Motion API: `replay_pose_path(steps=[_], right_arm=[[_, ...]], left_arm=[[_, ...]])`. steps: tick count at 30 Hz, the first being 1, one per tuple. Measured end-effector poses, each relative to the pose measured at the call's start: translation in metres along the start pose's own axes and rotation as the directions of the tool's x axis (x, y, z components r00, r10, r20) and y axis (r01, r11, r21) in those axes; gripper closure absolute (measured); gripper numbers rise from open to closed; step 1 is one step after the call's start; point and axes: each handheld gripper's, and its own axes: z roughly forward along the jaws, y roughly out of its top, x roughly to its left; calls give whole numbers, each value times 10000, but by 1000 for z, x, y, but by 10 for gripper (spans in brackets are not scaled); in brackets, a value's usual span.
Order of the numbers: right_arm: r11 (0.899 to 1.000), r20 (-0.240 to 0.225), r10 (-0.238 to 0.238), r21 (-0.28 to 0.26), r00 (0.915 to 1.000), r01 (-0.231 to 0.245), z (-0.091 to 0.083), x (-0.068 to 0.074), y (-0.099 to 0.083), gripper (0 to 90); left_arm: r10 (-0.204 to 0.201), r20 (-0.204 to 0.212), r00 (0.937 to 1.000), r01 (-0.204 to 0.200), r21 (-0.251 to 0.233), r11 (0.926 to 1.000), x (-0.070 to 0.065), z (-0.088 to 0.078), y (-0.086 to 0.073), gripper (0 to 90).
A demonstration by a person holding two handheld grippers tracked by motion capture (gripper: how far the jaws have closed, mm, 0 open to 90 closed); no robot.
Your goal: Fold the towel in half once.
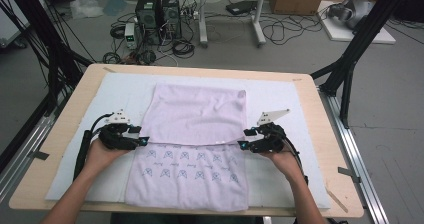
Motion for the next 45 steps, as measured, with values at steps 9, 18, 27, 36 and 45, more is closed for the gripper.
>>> replay_pose_path(steps=[9, 18, 27, 36, 45], right_arm=[[9969, -165, -173, 771, 9997, 186, 22, -13, -3, 710], [9992, -36, -379, -113, 9993, 379, 0, -6, 4, 867], [9892, -108, -1353, -577, 9907, 1345, -47, 39, 3, 867], [9902, -1204, -1329, -595, 9838, 1264, -58, 79, -30, 684], [9933, -1550, -1064, 282, 9822, 1121, -13, 68, -34, 628]], left_arm=[[401, -149, 9991, -394, 434, 9983, 1, 14, 2, 818], [306, -20, 9995, -306, -154, 9994, -2, -9, 8, 883], [1010, 364, 9942, -982, -706, 9927, -40, -58, 5, 884], [1437, 898, 9855, -1422, -227, 9896, -69, -73, -34, 703], [1491, 1222, 9812, -1548, 383, 9872, -60, -45, -41, 658]])
